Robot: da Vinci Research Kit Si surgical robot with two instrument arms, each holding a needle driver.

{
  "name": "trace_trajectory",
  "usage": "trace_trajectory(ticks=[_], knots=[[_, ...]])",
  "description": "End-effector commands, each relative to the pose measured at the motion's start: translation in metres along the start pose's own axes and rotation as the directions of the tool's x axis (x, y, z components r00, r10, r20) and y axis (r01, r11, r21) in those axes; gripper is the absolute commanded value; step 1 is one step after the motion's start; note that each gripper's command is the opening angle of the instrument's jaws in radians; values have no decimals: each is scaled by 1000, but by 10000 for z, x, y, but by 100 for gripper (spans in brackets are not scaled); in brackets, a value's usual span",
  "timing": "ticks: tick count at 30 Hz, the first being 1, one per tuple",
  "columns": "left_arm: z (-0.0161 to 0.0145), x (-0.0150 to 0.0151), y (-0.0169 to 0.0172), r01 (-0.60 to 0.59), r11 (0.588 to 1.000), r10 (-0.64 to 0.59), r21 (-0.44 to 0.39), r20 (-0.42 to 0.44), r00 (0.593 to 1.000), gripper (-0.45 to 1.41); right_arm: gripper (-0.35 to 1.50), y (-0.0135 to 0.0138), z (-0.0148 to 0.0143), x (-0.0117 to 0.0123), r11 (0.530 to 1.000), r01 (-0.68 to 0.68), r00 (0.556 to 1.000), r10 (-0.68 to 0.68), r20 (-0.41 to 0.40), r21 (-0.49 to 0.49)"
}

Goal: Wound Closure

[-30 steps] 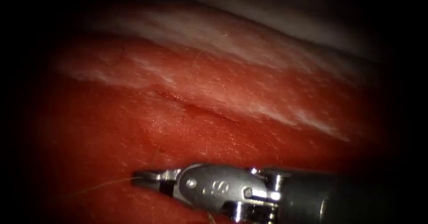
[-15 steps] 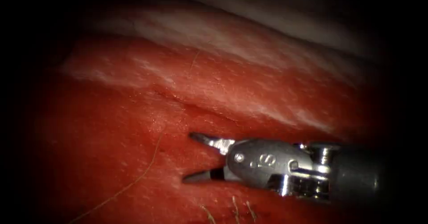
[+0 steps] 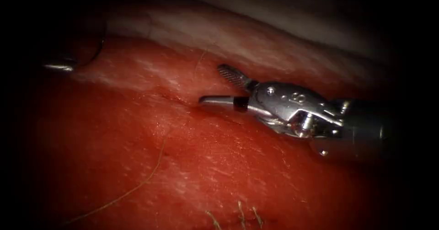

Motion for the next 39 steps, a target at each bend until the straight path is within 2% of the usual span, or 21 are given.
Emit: trace_trajectory(ticks=[1, 8, 13, 15, 16, 17, 25, 31, 35, 39], knots=[[10, -6, 0, 8, 1000, -8, -2, 0, 1000, -35, 84, 7, 19, -2, 1000, -15, 1000, 15, -8, -4], [15, -19, -9, 32, 999, -32, -7, -14, 999, -35, 83, 32, 54, -19, 994, -107, 993, 106, -55, -2], [13, -21, -14, 50, 999, -51, -7, -52, 997, -35, 69, 35, 70, -21, 994, -109, 992, 109, -63, -9], [13, -21, -14, 50, 999, -50, -7, -52, 997, -35, 41, 35, 73, -20, 994, -109, 992, 109, -59, 5], [13, -21, -14, 50, 999, -50, -7, -52, 997, -35, 12, 35, 74, -20, 994, -108, 993, 109, -54, 19], [13, -21, -14, 50, 999, -50, -7, -52, 997, -35, -35, 34, 74, -20, 993, -106, 993, 108, -46, 42], [24, -33, -16, 67, 998, -67, -18, -51, 996, -35, -35, 30, 62, -12, 994, -97, 993, 100, -59, 46], [29, -42, -14, 80, 996, -82, -42, -50, 995, -35, -35, 22, 54, 7, 995, -82, 993, 86, -81, 51], [34, -48, -6, 94, 991, -97, -93, -27, 995, -35, -35, 14, 49, 27, 996, -67, 992, 72, -101, 53], [37, -49, -4, 104, 989, -106, -104, -16, 994, -35, -35, 12, 48, 32, 996, -66, 992, 71, -104, 53]])
